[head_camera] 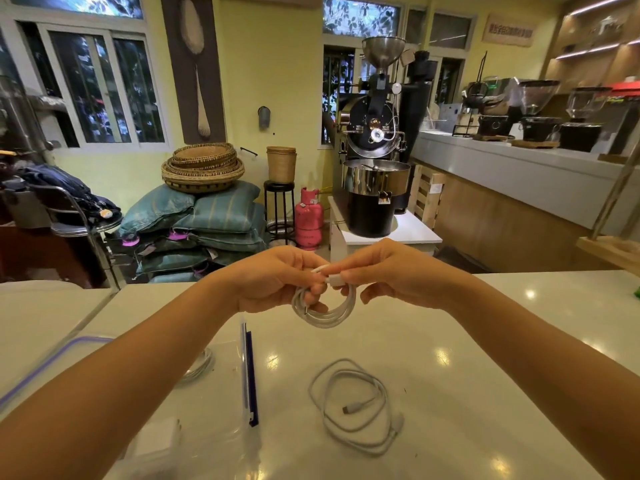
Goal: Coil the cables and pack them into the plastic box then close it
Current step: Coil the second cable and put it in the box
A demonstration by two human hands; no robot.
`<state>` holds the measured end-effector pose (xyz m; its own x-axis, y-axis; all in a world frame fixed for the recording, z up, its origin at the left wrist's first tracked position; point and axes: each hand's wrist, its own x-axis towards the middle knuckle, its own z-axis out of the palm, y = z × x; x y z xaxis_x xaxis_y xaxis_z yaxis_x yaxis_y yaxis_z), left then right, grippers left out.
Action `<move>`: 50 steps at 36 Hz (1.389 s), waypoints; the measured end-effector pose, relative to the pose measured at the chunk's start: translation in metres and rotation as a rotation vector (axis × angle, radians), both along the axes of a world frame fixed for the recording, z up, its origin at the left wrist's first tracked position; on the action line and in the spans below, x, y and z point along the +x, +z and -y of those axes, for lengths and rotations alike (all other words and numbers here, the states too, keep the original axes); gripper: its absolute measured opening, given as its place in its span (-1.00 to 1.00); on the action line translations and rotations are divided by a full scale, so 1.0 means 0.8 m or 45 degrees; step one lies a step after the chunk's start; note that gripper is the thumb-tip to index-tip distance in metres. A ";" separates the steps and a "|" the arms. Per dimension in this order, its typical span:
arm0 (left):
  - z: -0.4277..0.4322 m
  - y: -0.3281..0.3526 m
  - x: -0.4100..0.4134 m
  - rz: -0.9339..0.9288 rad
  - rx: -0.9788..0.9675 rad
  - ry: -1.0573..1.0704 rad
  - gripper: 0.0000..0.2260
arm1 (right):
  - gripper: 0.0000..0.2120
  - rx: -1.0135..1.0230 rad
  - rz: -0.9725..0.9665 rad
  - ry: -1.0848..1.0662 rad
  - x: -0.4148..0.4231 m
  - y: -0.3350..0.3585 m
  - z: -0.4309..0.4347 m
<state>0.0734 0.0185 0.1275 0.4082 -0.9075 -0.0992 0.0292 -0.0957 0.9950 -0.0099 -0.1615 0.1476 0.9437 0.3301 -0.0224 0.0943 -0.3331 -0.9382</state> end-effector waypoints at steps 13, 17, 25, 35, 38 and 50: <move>0.012 -0.014 -0.011 0.067 0.098 0.215 -0.81 | -0.79 0.097 -0.150 -0.081 0.013 -0.024 0.006; 0.011 -0.013 -0.011 -0.095 0.095 0.128 -0.77 | -0.71 0.109 -0.212 -0.004 0.015 -0.026 0.013; 0.016 -0.016 -0.007 -0.173 0.099 0.196 -0.76 | -0.70 0.035 0.037 -0.074 0.019 -0.044 0.003; 0.018 -0.027 -0.004 -0.205 0.085 0.306 -0.81 | -0.70 -0.091 0.153 -0.246 0.027 -0.060 -0.007; 0.017 -0.027 -0.004 -0.218 0.074 0.322 -0.81 | -0.73 -0.136 0.216 -0.298 0.029 -0.064 -0.011; 0.022 -0.039 -0.005 -0.164 0.058 0.495 -0.81 | -0.80 -0.551 0.689 -0.407 0.026 -0.086 -0.025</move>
